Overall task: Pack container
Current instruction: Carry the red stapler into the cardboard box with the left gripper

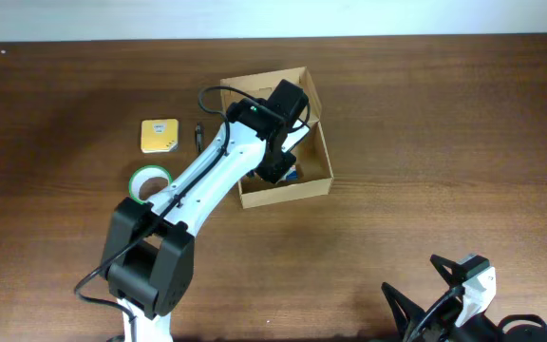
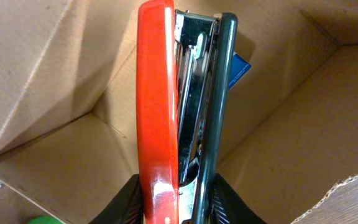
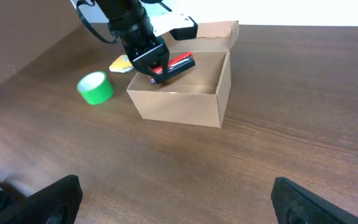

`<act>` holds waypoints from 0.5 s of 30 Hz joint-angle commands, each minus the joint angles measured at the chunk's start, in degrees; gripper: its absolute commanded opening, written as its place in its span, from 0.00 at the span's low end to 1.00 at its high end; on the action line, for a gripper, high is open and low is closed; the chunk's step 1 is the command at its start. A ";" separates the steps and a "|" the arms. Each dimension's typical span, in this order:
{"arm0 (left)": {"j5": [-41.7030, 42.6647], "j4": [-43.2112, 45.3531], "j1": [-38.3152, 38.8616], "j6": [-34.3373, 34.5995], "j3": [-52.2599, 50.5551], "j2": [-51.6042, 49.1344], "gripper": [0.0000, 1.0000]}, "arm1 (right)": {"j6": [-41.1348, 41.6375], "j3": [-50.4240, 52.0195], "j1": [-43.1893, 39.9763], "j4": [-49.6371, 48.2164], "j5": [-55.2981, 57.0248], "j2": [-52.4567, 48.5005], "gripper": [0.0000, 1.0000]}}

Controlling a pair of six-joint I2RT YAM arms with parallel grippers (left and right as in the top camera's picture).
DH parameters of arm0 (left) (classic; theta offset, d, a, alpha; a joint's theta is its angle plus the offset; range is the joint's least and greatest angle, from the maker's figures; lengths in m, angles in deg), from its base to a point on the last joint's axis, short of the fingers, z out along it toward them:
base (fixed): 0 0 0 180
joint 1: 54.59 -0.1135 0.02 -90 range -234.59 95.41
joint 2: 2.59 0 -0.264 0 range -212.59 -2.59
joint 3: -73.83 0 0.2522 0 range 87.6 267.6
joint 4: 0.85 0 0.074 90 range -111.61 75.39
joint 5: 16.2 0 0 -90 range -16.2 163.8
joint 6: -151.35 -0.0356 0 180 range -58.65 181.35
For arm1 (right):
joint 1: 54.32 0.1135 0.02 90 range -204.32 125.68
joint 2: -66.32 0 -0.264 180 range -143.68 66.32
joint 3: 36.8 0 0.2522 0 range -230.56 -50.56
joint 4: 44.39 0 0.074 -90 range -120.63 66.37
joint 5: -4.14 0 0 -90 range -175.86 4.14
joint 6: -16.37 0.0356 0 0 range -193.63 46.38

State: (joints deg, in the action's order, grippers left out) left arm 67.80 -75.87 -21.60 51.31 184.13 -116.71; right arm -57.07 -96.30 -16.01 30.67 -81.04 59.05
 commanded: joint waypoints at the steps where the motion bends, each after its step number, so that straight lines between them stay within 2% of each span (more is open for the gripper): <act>1: -0.50 0.20 -0.09 -1.25 0.83 0.11 0.36 | 0.39 0.22 0.31 -0.15 -0.13 0.44 0.99; 5: -0.50 0.24 -0.09 -1.22 0.83 0.11 0.50 | 0.39 0.22 0.31 -0.15 -0.13 0.44 0.99; 7: -0.50 0.24 -0.11 -1.22 0.83 0.11 0.62 | 0.39 0.22 0.31 -0.15 -0.13 0.44 0.99; 15: -0.94 1.36 -0.13 -1.09 1.40 0.13 0.82 | 0.42 0.22 0.31 -0.15 -0.13 0.44 0.99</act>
State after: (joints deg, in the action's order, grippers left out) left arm 67.67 -74.77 -21.60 50.44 184.15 -116.71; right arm -57.09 -96.30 -16.01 30.67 -81.04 59.05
